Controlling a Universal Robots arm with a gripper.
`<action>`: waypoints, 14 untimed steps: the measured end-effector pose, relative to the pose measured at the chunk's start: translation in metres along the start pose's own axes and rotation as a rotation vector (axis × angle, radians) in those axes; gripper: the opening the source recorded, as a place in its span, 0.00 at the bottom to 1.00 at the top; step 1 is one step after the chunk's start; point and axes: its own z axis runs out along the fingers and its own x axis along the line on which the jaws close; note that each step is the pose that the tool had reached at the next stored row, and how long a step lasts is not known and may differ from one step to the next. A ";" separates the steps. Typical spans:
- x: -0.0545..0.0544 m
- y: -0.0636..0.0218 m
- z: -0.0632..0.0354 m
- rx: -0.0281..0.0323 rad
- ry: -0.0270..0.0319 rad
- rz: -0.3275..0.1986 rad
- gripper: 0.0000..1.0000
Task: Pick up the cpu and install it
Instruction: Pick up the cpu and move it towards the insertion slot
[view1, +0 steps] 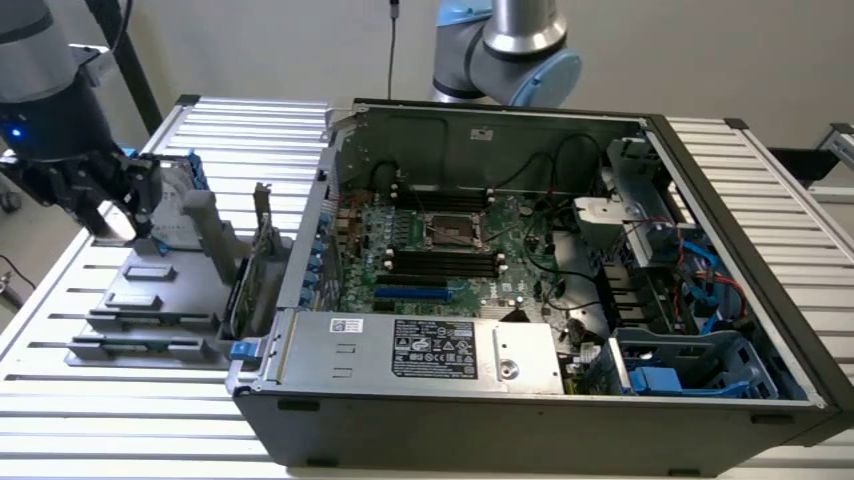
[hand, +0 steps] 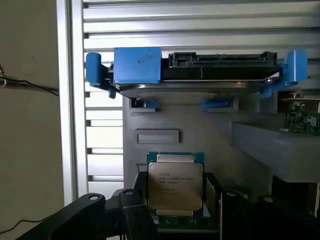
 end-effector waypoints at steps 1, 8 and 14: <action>-0.002 0.0002 -0.0047 -0.0002 0.0001 -0.001 0.55; -0.020 0.0012 -0.0374 -0.0018 0.0013 -0.008 0.55; -0.043 0.0022 -0.0648 -0.0040 0.0047 -0.011 0.55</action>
